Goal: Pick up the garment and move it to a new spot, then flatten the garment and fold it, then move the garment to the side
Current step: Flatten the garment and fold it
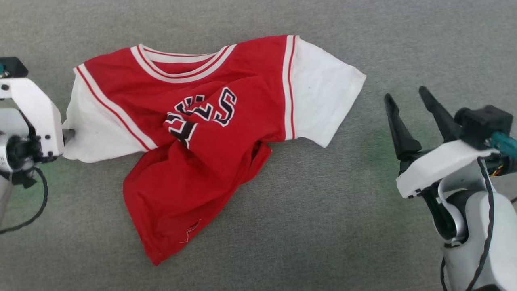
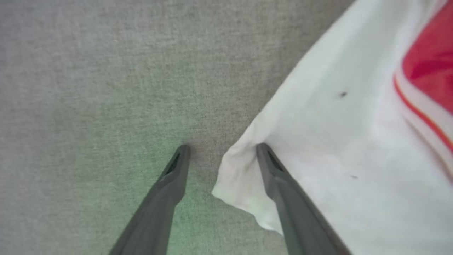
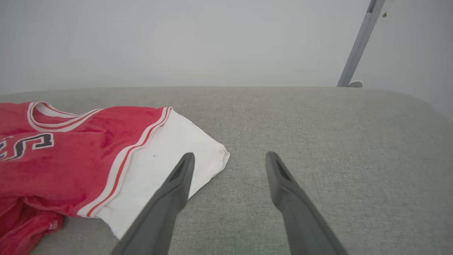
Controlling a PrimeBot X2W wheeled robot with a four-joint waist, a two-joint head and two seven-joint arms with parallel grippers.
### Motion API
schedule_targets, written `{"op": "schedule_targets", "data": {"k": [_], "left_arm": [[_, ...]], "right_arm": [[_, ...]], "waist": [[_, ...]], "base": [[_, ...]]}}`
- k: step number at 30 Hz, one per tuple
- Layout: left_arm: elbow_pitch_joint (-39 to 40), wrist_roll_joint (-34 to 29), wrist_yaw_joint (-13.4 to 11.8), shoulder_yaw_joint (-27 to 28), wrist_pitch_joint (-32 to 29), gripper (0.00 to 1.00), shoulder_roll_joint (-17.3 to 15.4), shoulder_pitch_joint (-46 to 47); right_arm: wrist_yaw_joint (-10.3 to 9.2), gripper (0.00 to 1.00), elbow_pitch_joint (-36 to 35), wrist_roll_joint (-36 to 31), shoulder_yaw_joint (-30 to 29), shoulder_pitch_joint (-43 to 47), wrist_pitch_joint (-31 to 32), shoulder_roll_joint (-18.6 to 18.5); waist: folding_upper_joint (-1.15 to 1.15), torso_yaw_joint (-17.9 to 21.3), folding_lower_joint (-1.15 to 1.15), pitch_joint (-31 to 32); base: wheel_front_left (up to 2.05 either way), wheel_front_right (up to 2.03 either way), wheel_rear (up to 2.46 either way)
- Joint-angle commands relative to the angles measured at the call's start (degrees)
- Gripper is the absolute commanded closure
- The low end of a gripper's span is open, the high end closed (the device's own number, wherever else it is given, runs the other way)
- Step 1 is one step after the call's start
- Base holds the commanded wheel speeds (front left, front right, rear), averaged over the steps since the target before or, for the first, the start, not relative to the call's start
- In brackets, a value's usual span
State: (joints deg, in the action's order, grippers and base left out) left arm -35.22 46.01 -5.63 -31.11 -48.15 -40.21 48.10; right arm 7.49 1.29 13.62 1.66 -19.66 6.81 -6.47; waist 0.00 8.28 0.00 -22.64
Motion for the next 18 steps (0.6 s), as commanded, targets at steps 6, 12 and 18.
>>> {"op": "schedule_targets", "data": {"k": [6, 12, 18], "left_arm": [[-4.7, 2.4, 2.7, -2.1, -2.3, 1.00, 6.4, 0.7], [-6.2, 1.2, 4.6, -3.1, -0.2, 1.00, 10.2, 5.1], [-8.5, 1.1, 6.2, -3.8, 1.8, 1.00, 12.9, 8.0]], "right_arm": [[0.02, 0.00, 3.0, 1.5, 1.1, -5.8, 10.3, -3.6], [0.01, 0.00, 9.6, 3.9, 4.4, -14.1, 20.9, -8.8], [0.01, 0.00, 18.0, 7.5, 9.6, -20.7, 33.0, -12.3]], "waist": [[0.00, -2.7, 0.00, -1.9], [0.00, -6.5, 0.00, -3.3], [0.00, -9.8, 0.00, -4.5]], "base": [[0.00, 0.00, 0.00], [0.00, 0.00, 0.00], [0.00, 0.00, 0.00]]}}
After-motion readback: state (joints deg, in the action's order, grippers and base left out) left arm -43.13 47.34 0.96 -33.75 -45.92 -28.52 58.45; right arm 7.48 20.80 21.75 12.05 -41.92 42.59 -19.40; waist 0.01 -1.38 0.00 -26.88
